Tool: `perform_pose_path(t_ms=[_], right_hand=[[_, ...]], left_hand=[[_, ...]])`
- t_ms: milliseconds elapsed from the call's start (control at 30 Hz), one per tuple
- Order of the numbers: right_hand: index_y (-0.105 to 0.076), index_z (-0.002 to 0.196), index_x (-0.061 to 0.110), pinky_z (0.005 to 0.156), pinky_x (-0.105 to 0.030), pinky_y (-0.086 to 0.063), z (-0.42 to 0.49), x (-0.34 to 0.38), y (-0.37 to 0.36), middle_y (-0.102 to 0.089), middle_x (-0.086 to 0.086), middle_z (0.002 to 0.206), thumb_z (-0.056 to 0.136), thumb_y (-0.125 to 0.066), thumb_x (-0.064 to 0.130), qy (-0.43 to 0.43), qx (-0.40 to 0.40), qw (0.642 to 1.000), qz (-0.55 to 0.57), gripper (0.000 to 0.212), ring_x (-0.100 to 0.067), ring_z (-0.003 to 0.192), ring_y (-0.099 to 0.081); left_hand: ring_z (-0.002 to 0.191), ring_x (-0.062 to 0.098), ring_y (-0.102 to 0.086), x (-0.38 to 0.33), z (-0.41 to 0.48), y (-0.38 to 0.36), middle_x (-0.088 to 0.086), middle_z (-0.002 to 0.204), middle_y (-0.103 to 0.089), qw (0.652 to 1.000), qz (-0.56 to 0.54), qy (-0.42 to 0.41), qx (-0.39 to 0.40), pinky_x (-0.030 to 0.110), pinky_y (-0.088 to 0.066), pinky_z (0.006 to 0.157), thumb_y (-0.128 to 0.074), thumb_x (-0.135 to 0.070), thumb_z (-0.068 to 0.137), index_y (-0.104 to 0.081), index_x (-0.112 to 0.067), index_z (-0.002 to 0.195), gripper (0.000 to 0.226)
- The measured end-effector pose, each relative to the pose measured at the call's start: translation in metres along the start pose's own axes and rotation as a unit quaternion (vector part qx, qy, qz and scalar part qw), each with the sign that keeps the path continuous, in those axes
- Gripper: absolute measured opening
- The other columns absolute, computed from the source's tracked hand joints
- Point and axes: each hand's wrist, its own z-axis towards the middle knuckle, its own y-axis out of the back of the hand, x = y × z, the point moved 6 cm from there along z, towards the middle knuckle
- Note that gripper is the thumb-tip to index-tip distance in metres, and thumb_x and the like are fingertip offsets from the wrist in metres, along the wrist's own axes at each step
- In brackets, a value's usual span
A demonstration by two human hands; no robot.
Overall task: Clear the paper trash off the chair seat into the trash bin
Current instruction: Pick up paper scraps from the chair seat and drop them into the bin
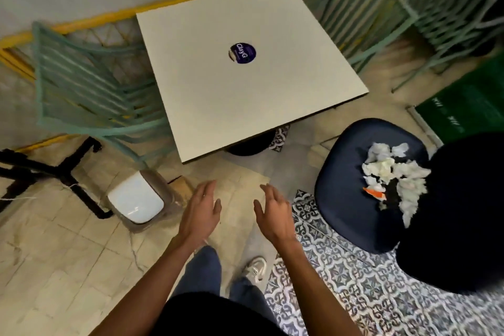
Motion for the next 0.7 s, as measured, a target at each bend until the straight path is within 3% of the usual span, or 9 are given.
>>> perform_pose_path(t_ms=[167,333,700], right_hand=[[-0.055,0.138,0.022,0.098,-0.046,-0.053,-0.009,-0.076,0.063,-0.062,-0.001,0.138,0.101,-0.06,0.035,-0.068,-0.061,0.996,0.016,0.039,-0.032,0.115,-0.065],[-0.055,0.137,0.023,0.1,-0.046,-0.053,-0.004,-0.15,0.101,-0.061,-0.002,0.141,0.1,-0.059,0.035,-0.147,-0.093,0.983,0.054,0.039,-0.031,0.12,-0.063],[-0.056,0.138,0.017,0.091,-0.045,-0.055,-0.005,-0.307,0.151,-0.056,-0.006,0.145,0.101,-0.063,0.024,-0.331,-0.119,0.929,0.116,0.038,-0.034,0.123,-0.06]], left_hand=[[0.129,0.031,-0.054,-0.096,0.026,-0.029,0.013,0.142,-0.056,0.996,-0.015,-0.073,0.041,0.04,-0.048,0.104,-0.062,-0.015,0.097,-0.05,-0.01,0.145,0.05],[0.123,0.031,-0.058,-0.183,0.062,-0.067,0.012,0.136,-0.06,0.988,0.004,-0.132,0.084,0.038,-0.048,0.1,-0.062,-0.02,0.098,-0.054,-0.013,0.141,0.044],[0.116,0.026,-0.062,-0.343,0.135,-0.191,0.004,0.129,-0.063,0.932,0.064,-0.277,0.226,0.038,-0.05,0.099,-0.059,-0.02,0.098,-0.058,-0.02,0.134,0.036]])
